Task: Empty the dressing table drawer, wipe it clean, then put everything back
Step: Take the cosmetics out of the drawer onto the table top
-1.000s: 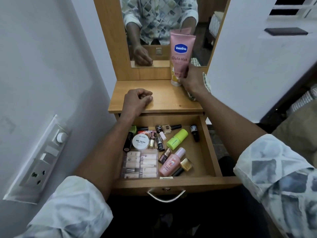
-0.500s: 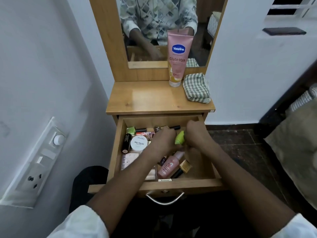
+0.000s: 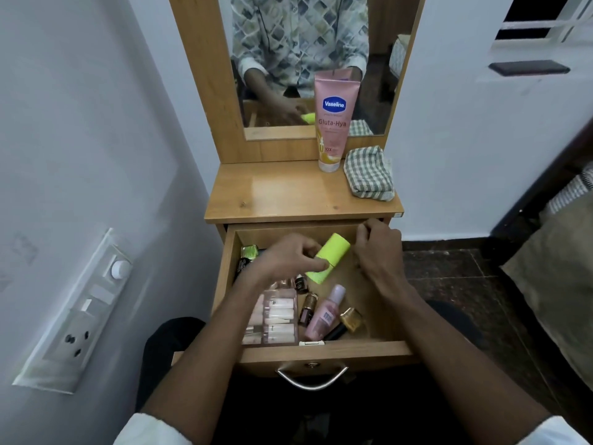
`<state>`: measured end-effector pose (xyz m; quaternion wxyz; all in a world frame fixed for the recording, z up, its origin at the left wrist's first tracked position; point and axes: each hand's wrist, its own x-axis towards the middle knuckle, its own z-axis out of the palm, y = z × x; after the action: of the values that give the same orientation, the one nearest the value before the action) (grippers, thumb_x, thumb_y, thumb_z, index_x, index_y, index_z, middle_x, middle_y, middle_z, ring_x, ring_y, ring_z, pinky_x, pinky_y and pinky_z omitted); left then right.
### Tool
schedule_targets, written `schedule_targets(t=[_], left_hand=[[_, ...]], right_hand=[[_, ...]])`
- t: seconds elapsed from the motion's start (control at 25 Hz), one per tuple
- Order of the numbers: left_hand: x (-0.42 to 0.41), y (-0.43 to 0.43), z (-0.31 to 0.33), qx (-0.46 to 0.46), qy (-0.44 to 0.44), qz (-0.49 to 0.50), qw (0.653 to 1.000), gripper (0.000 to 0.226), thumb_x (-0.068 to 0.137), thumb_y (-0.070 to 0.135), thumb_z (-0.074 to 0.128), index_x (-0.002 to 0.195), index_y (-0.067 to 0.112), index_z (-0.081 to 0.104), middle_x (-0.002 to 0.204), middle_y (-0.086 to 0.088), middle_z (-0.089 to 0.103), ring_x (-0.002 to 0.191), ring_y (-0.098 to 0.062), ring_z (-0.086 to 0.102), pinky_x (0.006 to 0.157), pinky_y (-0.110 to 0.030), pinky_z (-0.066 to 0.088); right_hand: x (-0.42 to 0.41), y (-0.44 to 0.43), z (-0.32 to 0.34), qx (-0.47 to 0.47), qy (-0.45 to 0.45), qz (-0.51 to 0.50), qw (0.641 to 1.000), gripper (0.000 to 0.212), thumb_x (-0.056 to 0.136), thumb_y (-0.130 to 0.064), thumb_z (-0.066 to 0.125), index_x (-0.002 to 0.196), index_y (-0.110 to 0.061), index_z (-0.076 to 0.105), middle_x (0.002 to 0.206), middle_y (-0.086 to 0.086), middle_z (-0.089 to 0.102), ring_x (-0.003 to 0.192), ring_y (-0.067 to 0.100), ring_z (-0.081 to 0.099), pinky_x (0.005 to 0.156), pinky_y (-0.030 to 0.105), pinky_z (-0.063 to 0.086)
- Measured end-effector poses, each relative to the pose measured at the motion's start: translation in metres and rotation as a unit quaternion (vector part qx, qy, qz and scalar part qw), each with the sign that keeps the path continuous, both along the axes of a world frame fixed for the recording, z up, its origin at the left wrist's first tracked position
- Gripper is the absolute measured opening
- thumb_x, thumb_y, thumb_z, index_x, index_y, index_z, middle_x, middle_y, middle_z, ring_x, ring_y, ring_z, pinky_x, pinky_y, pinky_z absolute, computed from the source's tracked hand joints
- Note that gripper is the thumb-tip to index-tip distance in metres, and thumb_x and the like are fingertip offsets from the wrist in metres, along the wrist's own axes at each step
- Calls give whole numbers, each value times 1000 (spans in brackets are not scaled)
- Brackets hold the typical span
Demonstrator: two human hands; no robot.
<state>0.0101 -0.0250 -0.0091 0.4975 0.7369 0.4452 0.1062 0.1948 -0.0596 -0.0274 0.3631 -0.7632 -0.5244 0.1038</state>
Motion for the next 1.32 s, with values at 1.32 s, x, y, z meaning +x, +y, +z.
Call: schedule_targets(t=[1.32], left_hand=[[-5,-3,13,120,-4,56,991,24,79,43,77,93,24,75,85,9,74,78,-6,69,69,-30,58]], right_hand=[[16,0,-22,-272,-70,479,831,26,86,-17,68,112,-22,64,113,-9,57,105,9,53,92,32,47]])
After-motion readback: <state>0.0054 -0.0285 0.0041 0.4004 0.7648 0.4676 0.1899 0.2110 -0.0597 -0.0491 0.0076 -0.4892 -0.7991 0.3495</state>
